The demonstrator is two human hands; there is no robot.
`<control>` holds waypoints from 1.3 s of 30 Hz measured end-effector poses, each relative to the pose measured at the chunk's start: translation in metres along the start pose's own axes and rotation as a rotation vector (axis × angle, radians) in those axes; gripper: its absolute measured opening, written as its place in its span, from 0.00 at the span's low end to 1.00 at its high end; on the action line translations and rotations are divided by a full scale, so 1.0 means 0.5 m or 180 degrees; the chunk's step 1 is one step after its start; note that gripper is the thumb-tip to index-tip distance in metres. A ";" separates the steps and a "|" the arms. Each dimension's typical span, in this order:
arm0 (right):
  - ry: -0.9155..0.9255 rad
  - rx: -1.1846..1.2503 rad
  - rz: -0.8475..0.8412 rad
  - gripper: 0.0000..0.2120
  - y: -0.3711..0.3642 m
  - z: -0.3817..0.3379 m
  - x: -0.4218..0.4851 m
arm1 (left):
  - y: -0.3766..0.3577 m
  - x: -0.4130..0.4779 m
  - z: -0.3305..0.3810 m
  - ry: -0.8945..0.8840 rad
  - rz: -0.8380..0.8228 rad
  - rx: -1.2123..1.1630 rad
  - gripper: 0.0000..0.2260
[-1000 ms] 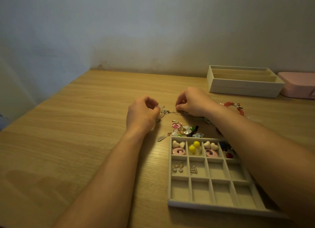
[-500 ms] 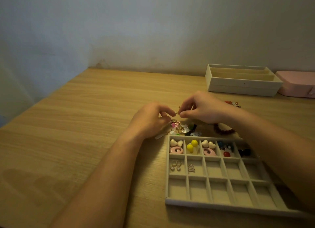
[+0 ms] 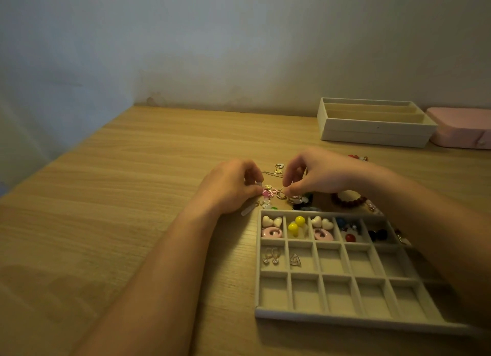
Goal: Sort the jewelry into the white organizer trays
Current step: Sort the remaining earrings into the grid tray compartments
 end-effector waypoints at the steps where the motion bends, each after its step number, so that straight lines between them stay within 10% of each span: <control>1: 0.0027 -0.0007 0.0076 0.02 0.004 -0.002 0.000 | 0.001 0.000 -0.001 -0.0011 0.0002 -0.0074 0.06; 18: 0.0196 0.1711 0.0306 0.08 0.022 -0.042 0.004 | 0.039 -0.020 0.014 0.0146 0.0244 -0.2310 0.04; 39: -0.0604 0.0394 0.0601 0.06 0.058 0.072 0.004 | 0.018 0.023 -0.013 0.0253 0.1097 0.0057 0.09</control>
Point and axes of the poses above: each hand's wrist, its own x-axis towards the middle knuckle, its own y-axis out of the back of the hand, z = x × y, the point moved 7 cm from there along x, towards the middle knuckle, and after that the axes turned 9 degrees about -x, right-handed, at the moved point
